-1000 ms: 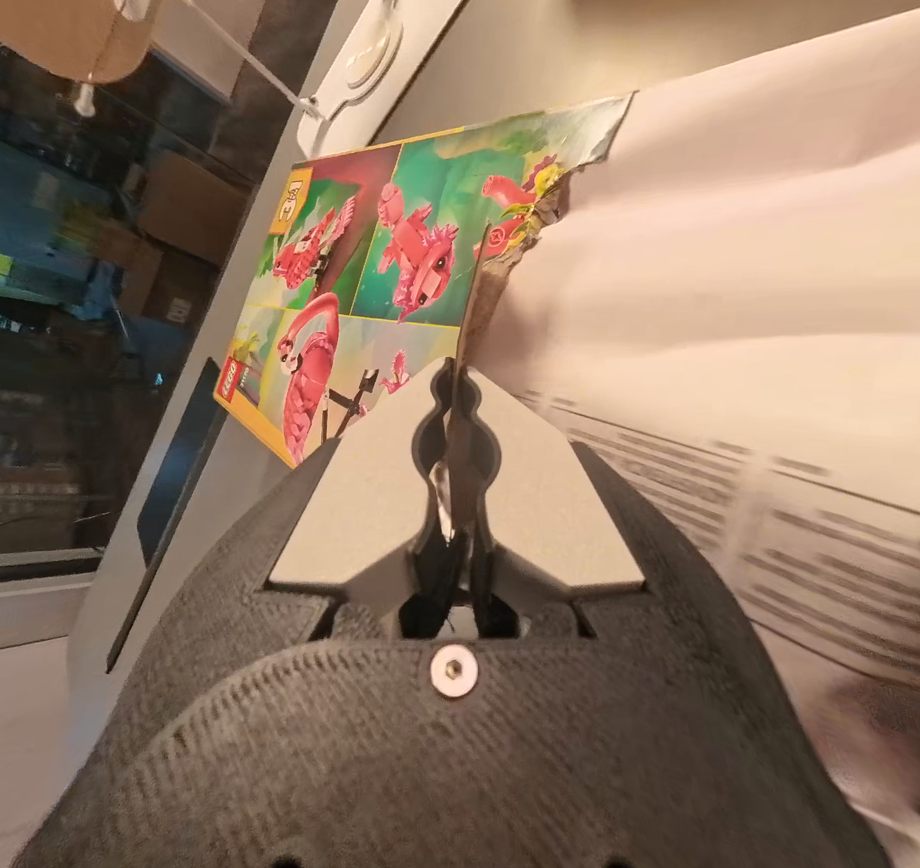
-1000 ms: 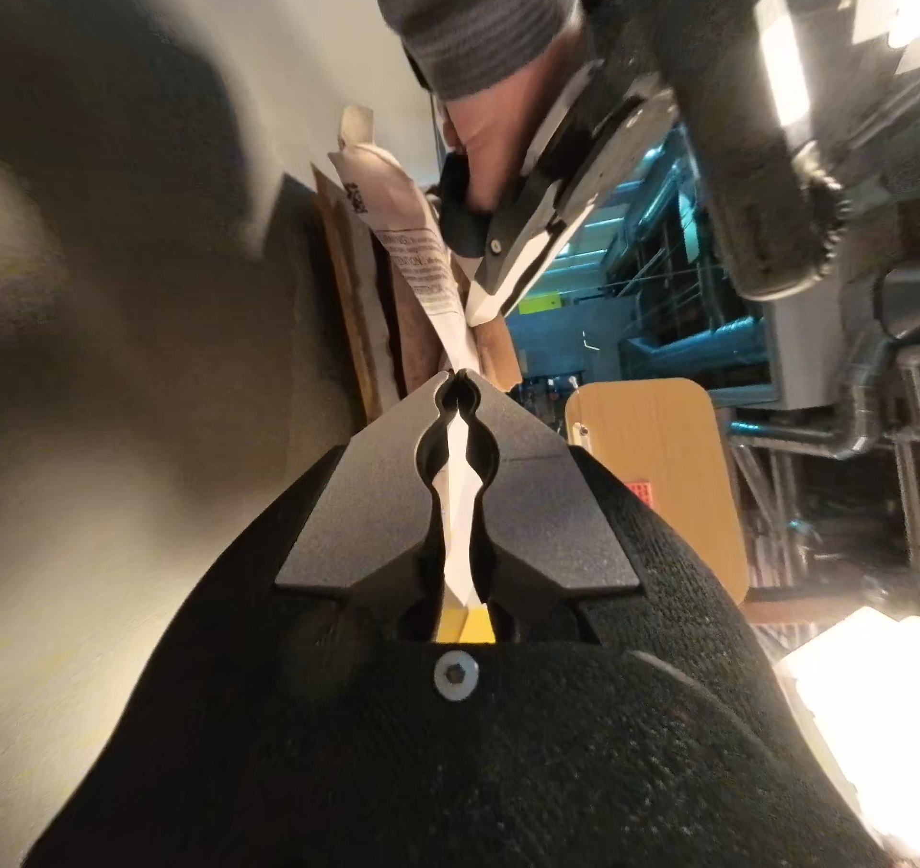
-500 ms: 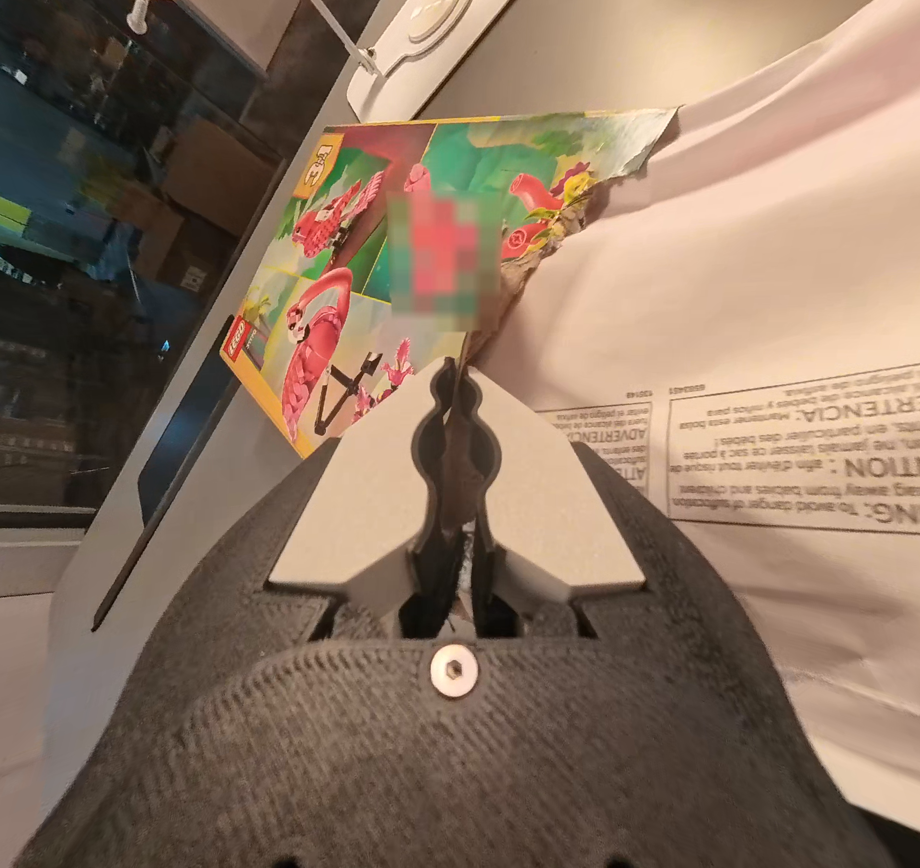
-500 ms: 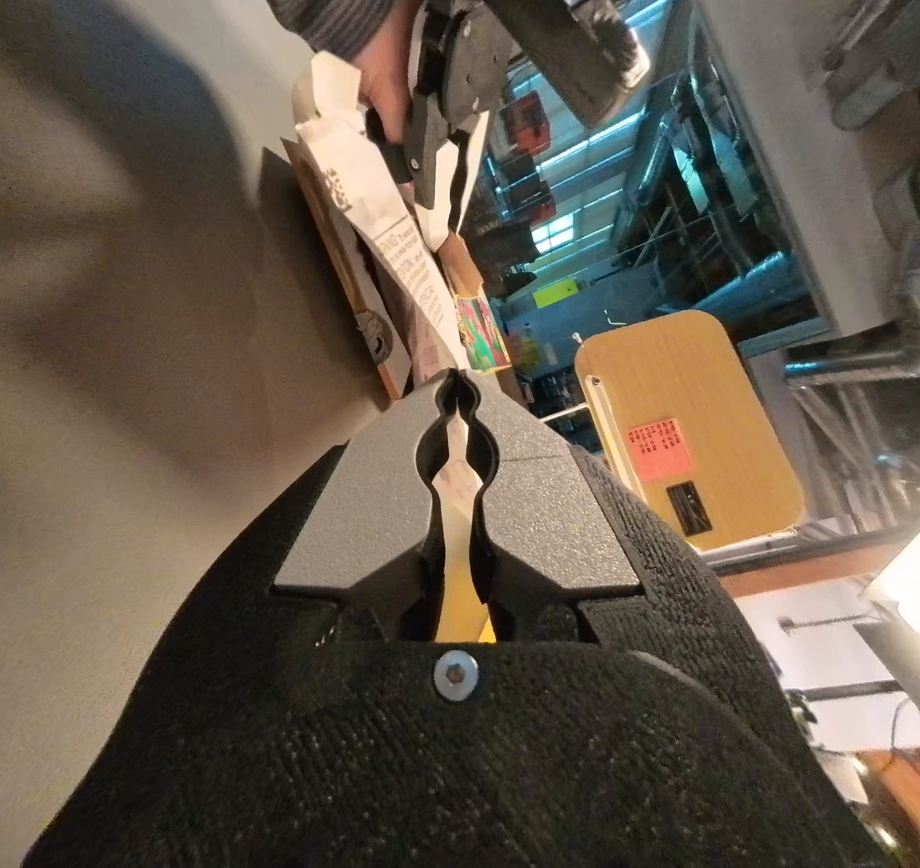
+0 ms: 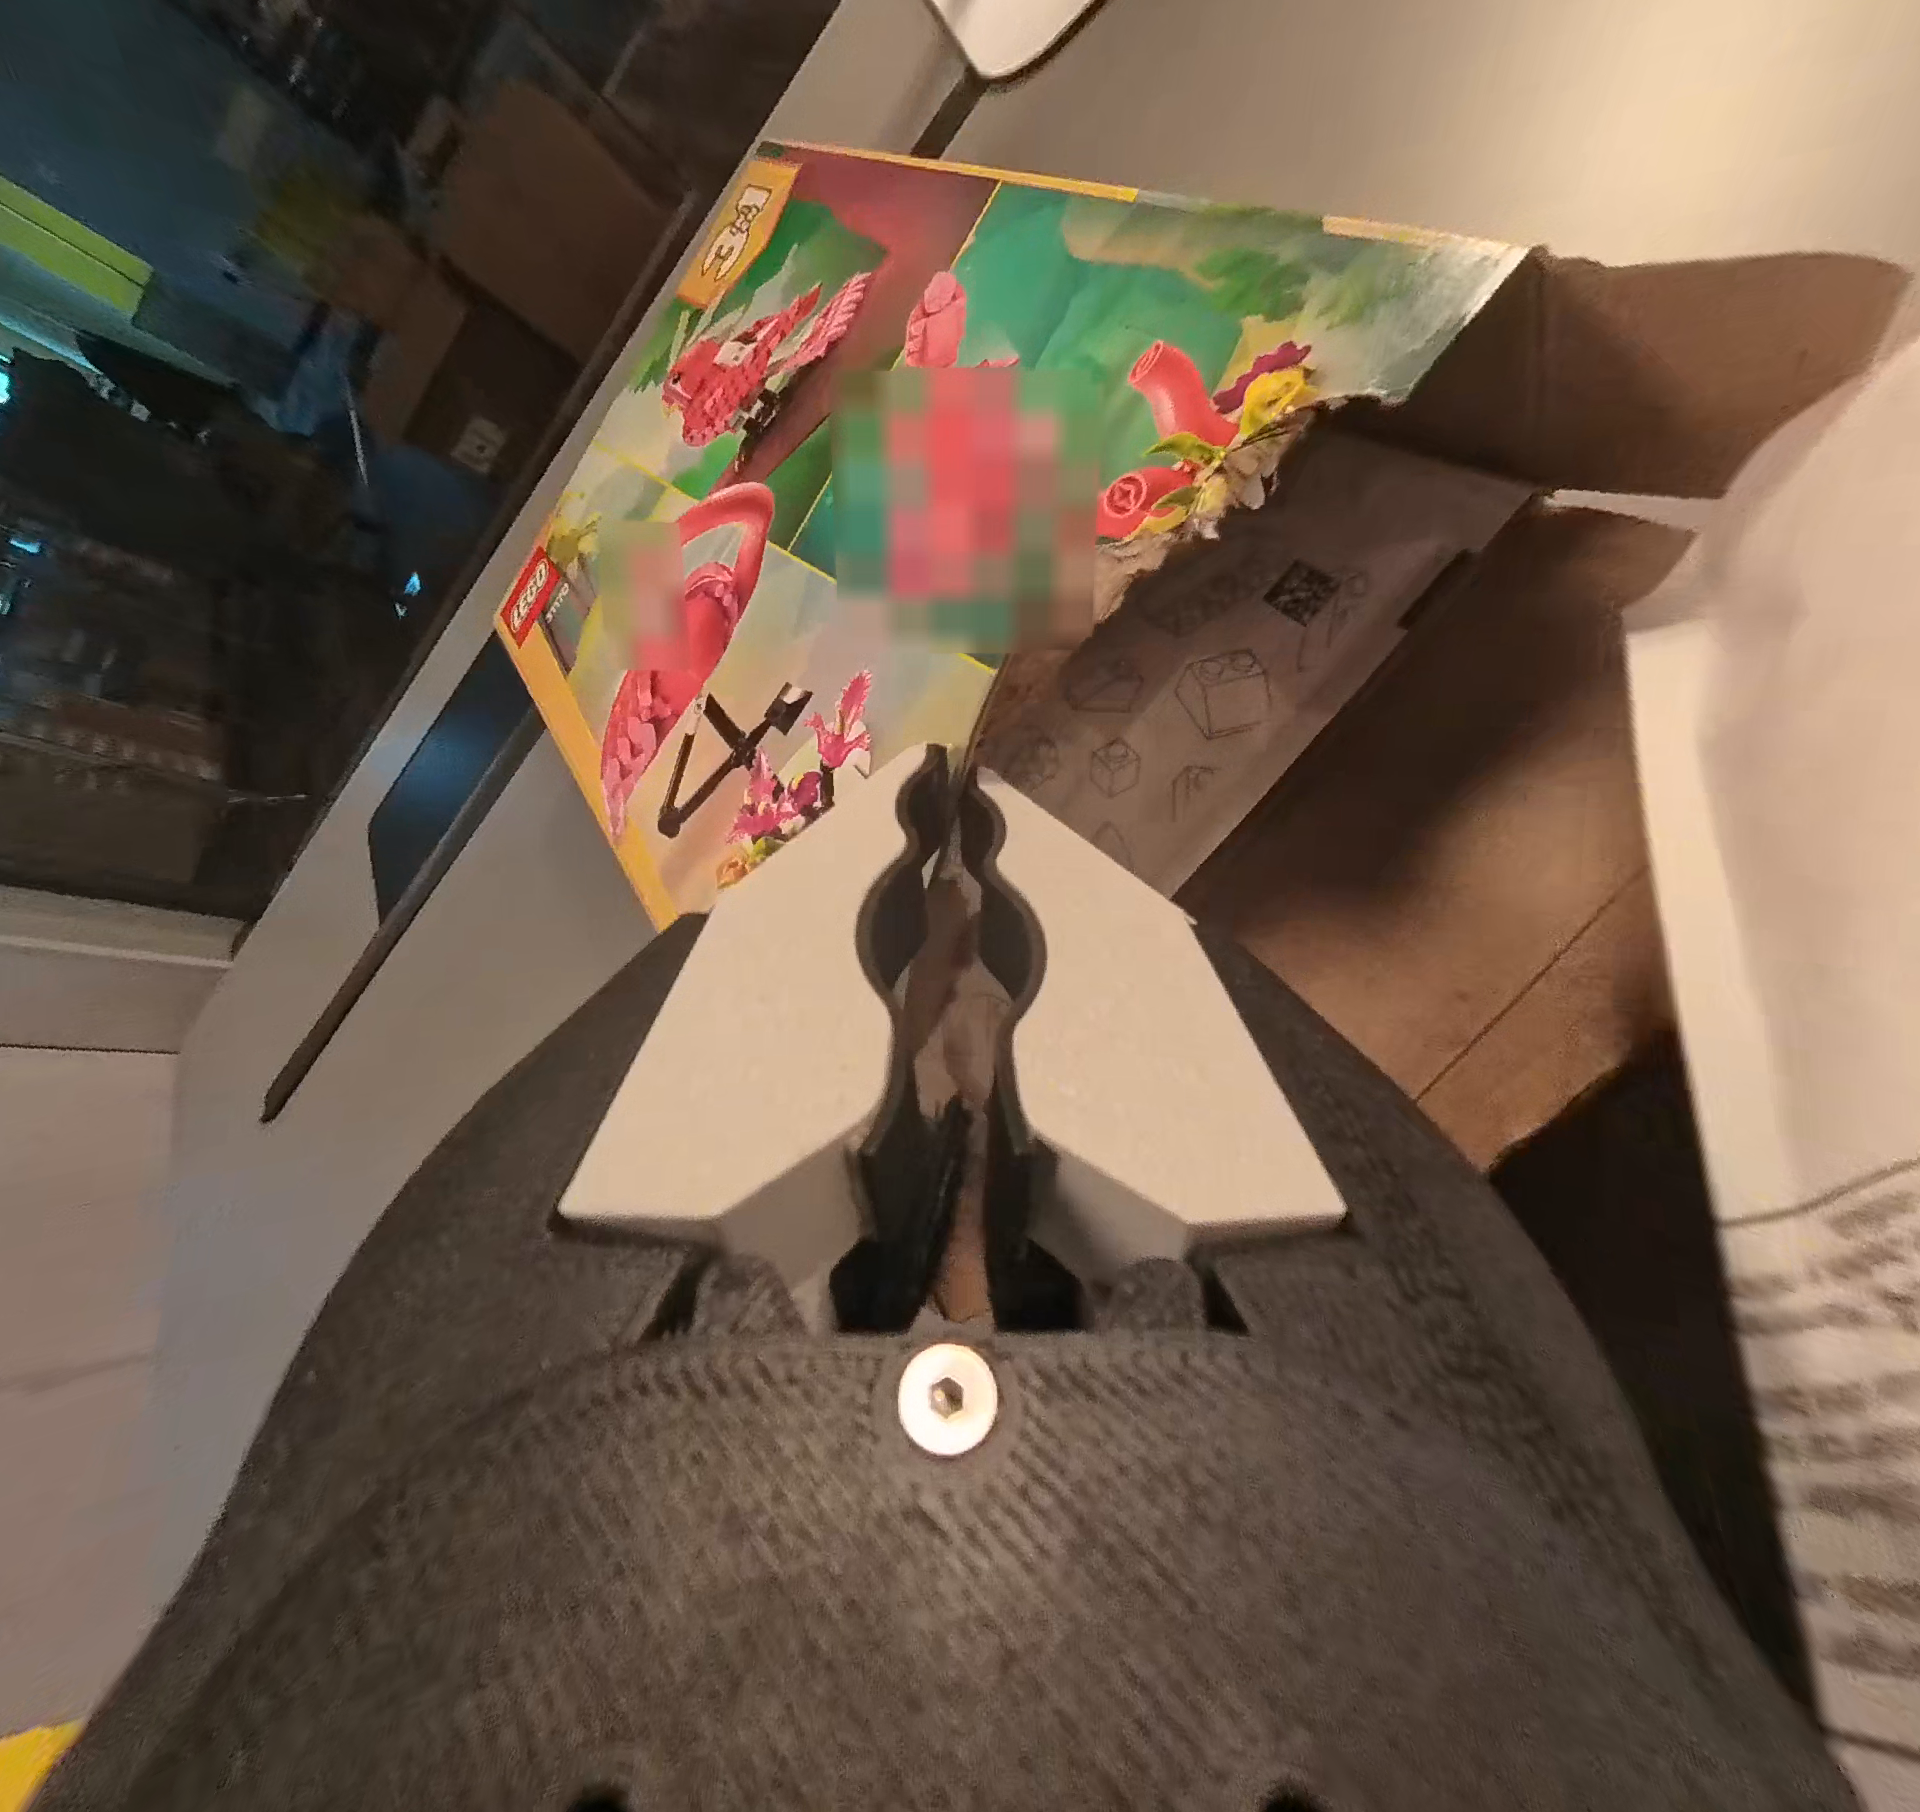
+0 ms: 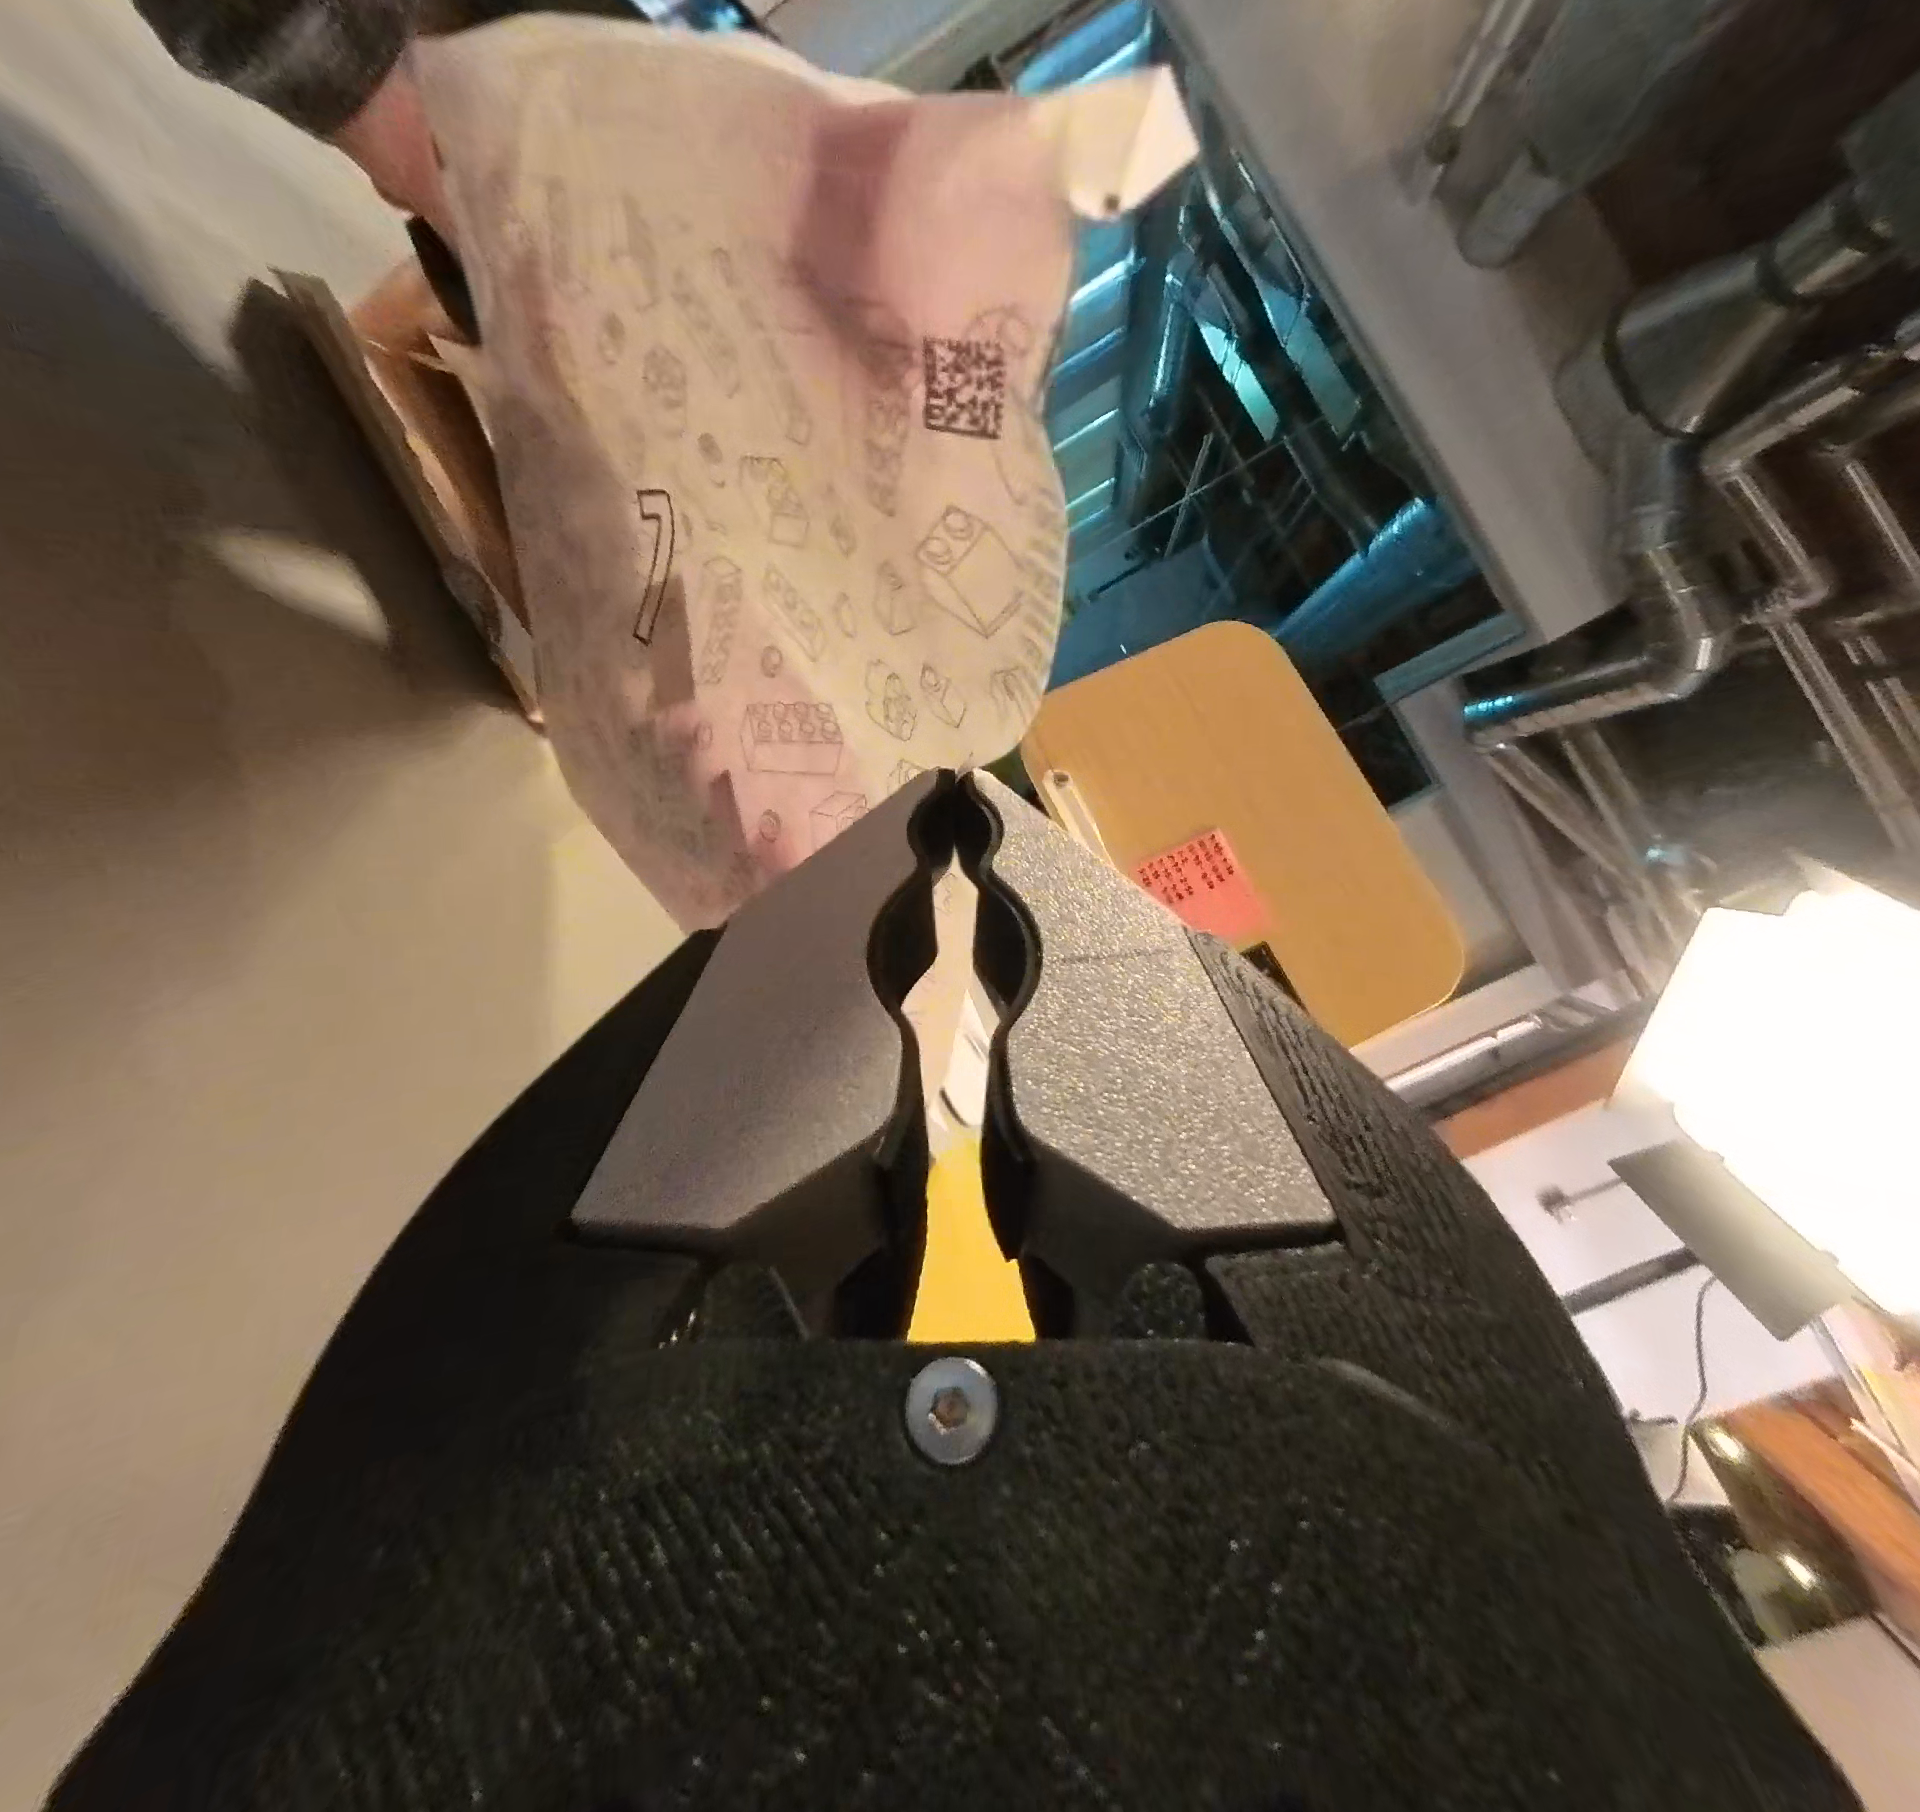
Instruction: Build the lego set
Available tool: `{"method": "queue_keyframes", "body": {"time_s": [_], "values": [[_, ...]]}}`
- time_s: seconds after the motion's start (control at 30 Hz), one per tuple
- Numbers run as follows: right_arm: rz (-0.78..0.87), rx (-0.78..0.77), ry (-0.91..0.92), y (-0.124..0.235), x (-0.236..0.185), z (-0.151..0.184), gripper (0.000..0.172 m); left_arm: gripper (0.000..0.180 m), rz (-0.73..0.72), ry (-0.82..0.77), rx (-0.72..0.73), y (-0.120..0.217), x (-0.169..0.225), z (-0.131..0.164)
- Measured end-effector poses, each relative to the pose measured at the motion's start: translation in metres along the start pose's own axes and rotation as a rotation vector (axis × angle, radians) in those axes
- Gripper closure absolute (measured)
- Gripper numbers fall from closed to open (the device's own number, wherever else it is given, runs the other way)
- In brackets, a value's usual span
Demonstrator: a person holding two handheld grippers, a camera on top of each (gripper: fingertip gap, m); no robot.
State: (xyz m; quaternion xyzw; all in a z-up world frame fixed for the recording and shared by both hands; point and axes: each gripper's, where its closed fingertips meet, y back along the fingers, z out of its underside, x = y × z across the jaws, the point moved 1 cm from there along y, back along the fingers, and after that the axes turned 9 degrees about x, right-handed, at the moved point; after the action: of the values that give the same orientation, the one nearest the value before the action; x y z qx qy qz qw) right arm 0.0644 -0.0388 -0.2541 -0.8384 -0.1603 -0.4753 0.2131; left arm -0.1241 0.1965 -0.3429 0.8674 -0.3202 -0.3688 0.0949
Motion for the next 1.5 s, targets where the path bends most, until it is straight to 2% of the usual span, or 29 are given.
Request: {"method": "queue_keyframes", "body": {"time_s": [0.23, 0.43, 0.6, 0.7, 0.8, 0.93, 1.03, 1.13, 1.2, 1.27, 1.3, 1.37, 1.4, 1.5], "values": [[0.065, -0.026, -0.041, -0.002, 0.022, 0.004, 0.172, 0.178, -0.07, 0.042, -0.032, 0.008, -0.021, 0.022], [0.073, -0.127, -0.2, -0.026, 0.063, 0.025, 0.172, 0.176, -0.174, 0.075, -0.081, 0.019, -0.045, 0.051], [0.017, -0.266, -0.282, -0.052, 0.074, 0.056, 0.172, 0.176, -0.244, 0.076, -0.112, 0.028, -0.058, 0.07], [0.035, -0.3, -0.175, -0.056, 0.074, 0.061, 0.172, 0.176, -0.263, 0.085, -0.13, 0.033, -0.065, 0.079], [0.004, -0.287, -0.025, -0.055, 0.056, 0.055, 0.172, 0.176, -0.254, 0.137, -0.123, 0.037, -0.07, 0.084], [-0.19, -0.259, 0.321, -0.045, -0.002, 0.05, 0.172, 0.176, -0.226, 0.119, -0.126, 0.041, -0.075, 0.091], [-0.347, -0.293, 0.435, -0.034, -0.046, 0.065, 0.172, 0.176, -0.214, 0.111, -0.122, 0.042, -0.076, 0.094], [-0.446, -0.437, 0.479, -0.028, -0.068, 0.094, 0.172, 0.176, -0.205, 0.114, -0.145, 0.045, -0.072, 0.091], [-0.49, -0.545, 0.427, -0.026, -0.075, 0.111, 0.172, 0.177, -0.184, 0.078, -0.175, 0.049, -0.062, 0.085], [-0.534, -0.617, 0.243, -0.024, -0.085, 0.117, 0.168, 0.178, -0.162, 0.04, -0.183, 0.05, -0.048, 0.076], [-0.538, -0.66, 0.113, -0.023, -0.086, 0.117, 0.158, 0.179, -0.145, 0.025, -0.18, 0.051, -0.042, 0.071], [-0.558, -0.737, -0.145, -0.019, -0.083, 0.11, 0.122, 0.179, -0.091, 0.041, -0.151, 0.052, -0.029, 0.06], [-0.553, -0.736, -0.251, -0.02, -0.077, 0.101, 0.11, 0.179, -0.054, 0.074, -0.12, 0.053, -0.023, 0.055], [-0.489, -0.572, -0.422, -0.04, -0.049, 0.057, 0.106, 0.18, 0.112, 0.243, -0.001, 0.057, -0.003, 0.037]]}}
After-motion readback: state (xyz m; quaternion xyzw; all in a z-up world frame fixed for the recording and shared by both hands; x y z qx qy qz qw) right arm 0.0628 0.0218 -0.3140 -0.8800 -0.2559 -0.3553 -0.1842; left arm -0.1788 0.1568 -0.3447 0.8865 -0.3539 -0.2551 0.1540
